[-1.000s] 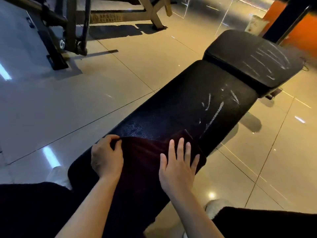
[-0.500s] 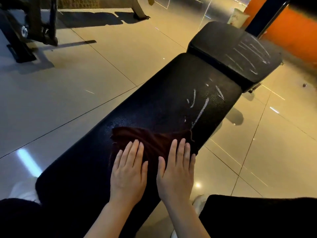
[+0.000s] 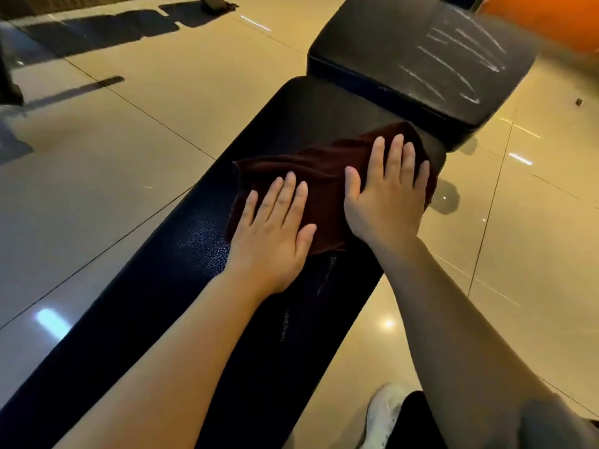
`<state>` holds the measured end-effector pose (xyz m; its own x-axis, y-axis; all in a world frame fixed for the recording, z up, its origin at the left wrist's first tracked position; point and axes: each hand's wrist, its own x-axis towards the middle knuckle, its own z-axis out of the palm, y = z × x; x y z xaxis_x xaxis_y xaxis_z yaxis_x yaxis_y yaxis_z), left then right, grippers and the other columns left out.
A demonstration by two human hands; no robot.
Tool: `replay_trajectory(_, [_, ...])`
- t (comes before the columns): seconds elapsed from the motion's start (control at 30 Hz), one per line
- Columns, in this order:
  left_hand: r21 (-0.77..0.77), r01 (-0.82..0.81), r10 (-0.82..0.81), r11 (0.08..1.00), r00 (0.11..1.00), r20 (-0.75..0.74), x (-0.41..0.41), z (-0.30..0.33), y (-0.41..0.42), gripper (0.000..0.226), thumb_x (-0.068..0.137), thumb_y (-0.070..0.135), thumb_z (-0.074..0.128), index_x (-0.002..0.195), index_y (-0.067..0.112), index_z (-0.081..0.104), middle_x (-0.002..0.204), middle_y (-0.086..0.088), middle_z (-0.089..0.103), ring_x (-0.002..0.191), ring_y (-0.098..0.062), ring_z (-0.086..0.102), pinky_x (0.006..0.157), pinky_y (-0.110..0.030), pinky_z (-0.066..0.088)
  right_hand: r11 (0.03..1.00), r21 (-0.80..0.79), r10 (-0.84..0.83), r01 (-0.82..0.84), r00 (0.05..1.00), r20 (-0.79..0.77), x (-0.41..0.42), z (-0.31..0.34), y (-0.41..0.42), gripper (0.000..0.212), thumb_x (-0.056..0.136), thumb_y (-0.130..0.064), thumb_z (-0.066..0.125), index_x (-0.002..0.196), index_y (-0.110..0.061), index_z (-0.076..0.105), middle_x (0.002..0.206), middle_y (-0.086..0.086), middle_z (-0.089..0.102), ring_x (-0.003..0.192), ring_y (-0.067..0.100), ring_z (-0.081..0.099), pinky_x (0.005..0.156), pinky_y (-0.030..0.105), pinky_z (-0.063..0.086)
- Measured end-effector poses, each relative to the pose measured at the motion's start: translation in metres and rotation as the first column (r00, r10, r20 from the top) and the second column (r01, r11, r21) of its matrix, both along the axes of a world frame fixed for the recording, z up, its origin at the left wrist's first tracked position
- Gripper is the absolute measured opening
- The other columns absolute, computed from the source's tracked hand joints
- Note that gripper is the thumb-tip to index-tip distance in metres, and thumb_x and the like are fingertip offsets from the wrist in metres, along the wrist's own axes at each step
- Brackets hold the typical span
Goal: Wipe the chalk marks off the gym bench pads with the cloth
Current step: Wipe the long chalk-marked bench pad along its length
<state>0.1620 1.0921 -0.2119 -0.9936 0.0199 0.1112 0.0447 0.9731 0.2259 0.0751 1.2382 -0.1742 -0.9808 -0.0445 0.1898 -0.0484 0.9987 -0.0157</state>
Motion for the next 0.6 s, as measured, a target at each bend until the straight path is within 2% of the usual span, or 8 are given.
replay_trajectory(0.13, [0.002, -0.019, 0.019, 1.0, 0.999, 0.036, -0.009, 0.007, 0.005, 0.077, 0.082, 0.052, -0.014, 0.152, 0.018, -0.013, 0.16, -0.002, -0.018, 0.147, -0.016, -0.016, 0.115, -0.037, -0.014, 0.998, 0.026, 0.053, -0.054, 0.998, 0.036, -0.017, 0.009, 0.0, 0.068, 0.101, -0.054, 0.011, 0.156, -0.016, 0.0, 0.164, 0.009, -0.005, 0.15, 0.024, -0.008, 0.121, 0.043, -0.007])
replay_trajectory(0.27, [0.017, 0.007, -0.008, 1.0, 0.995, 0.096, 0.025, 0.004, 0.009, 0.071, 0.082, 0.053, -0.015, 0.145, 0.021, -0.022, 0.155, 0.001, -0.026, 0.145, -0.014, -0.021, 0.116, -0.036, -0.012, 0.995, -0.013, 0.099, -0.099, 0.995, 0.032, 0.03, -0.001, -0.002, 0.067, 0.102, -0.051, 0.017, 0.156, -0.013, 0.004, 0.163, 0.011, -0.002, 0.15, 0.026, -0.005, 0.122, 0.044, -0.004])
replay_trajectory(0.3, [-0.01, 0.01, -0.009, 1.0, 0.996, 0.093, 0.041, -0.001, 0.009, 0.07, 0.086, 0.053, -0.012, 0.147, 0.021, -0.017, 0.156, 0.0, -0.022, 0.146, -0.015, -0.017, 0.116, -0.036, -0.01, 0.993, -0.02, 0.117, -0.116, 0.992, 0.04, 0.046, -0.006, -0.003, 0.066, 0.102, -0.05, 0.017, 0.156, -0.013, 0.005, 0.163, 0.011, -0.001, 0.15, 0.026, -0.005, 0.121, 0.043, -0.005])
replay_trajectory(0.4, [-0.068, -0.019, 0.022, 0.998, 0.999, 0.041, 0.092, -0.015, 0.006, 0.062, 0.1, 0.048, 0.011, 0.151, 0.014, 0.022, 0.157, -0.007, 0.02, 0.144, -0.022, 0.025, 0.119, -0.04, 0.016, 0.982, -0.028, 0.186, -0.184, 0.981, 0.064, 0.092, -0.02, -0.008, 0.068, 0.098, -0.05, 0.012, 0.155, -0.013, 0.014, 0.163, 0.011, 0.008, 0.15, 0.027, 0.002, 0.12, 0.044, -0.003])
replay_trajectory(0.53, [-0.021, -0.077, 0.078, 0.997, 0.996, 0.05, 0.151, -0.024, 0.007, 0.056, 0.097, 0.046, 0.029, 0.145, 0.018, 0.038, 0.151, -0.003, 0.035, 0.14, -0.019, 0.032, 0.112, -0.038, 0.017, 0.962, -0.031, 0.273, -0.272, 0.957, 0.094, 0.155, -0.033, -0.007, 0.065, 0.095, -0.046, 0.023, 0.148, -0.012, 0.037, 0.155, 0.014, 0.033, 0.145, 0.03, 0.027, 0.12, 0.044, 0.012])
replay_trajectory(0.6, [0.037, -0.094, 0.093, 0.995, 0.995, 0.031, 0.179, -0.023, 0.01, 0.052, 0.093, 0.043, 0.035, 0.136, 0.018, 0.052, 0.144, -0.002, 0.048, 0.132, -0.019, 0.046, 0.11, -0.037, 0.022, 0.95, -0.046, 0.311, -0.308, 0.945, 0.1, 0.184, -0.04, -0.006, 0.062, 0.094, -0.045, 0.03, 0.145, -0.012, 0.043, 0.152, 0.013, 0.038, 0.143, 0.029, 0.032, 0.114, 0.045, 0.016])
